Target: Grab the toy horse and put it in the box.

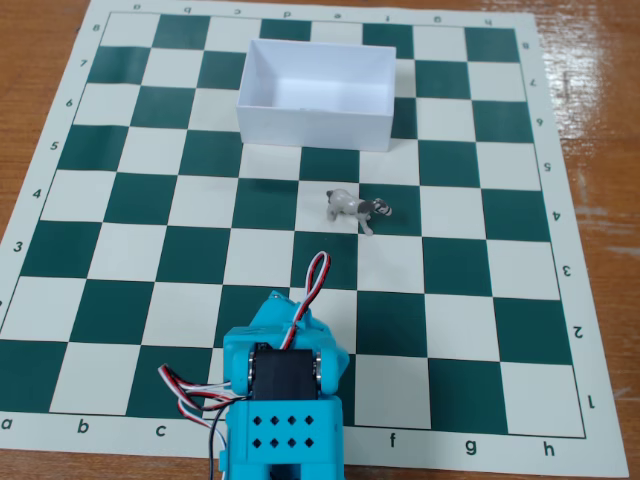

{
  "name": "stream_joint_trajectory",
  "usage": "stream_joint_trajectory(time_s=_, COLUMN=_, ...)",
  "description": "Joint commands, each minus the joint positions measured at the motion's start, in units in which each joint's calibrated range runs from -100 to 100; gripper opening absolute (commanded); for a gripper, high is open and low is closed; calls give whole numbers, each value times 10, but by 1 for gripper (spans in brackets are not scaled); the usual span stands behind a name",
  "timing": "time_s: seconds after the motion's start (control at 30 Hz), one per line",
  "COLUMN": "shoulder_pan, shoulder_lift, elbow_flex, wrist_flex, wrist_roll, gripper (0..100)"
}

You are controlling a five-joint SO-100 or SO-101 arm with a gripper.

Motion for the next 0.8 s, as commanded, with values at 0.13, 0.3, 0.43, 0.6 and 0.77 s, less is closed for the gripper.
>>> stream_joint_trajectory(time_s=0.13, shoulder_pan=-3, shoulder_lift=-4, elbow_flex=4, wrist_flex=2, wrist_roll=0, gripper=0)
stream_joint_trajectory(time_s=0.3, shoulder_pan=-3, shoulder_lift=-4, elbow_flex=4, wrist_flex=2, wrist_roll=0, gripper=0)
stream_joint_trajectory(time_s=0.43, shoulder_pan=-3, shoulder_lift=-4, elbow_flex=4, wrist_flex=2, wrist_roll=0, gripper=0)
stream_joint_trajectory(time_s=0.6, shoulder_pan=-8, shoulder_lift=-4, elbow_flex=4, wrist_flex=2, wrist_roll=-1, gripper=0)
stream_joint_trajectory(time_s=0.77, shoulder_pan=-13, shoulder_lift=-4, elbow_flex=4, wrist_flex=2, wrist_roll=-1, gripper=0)
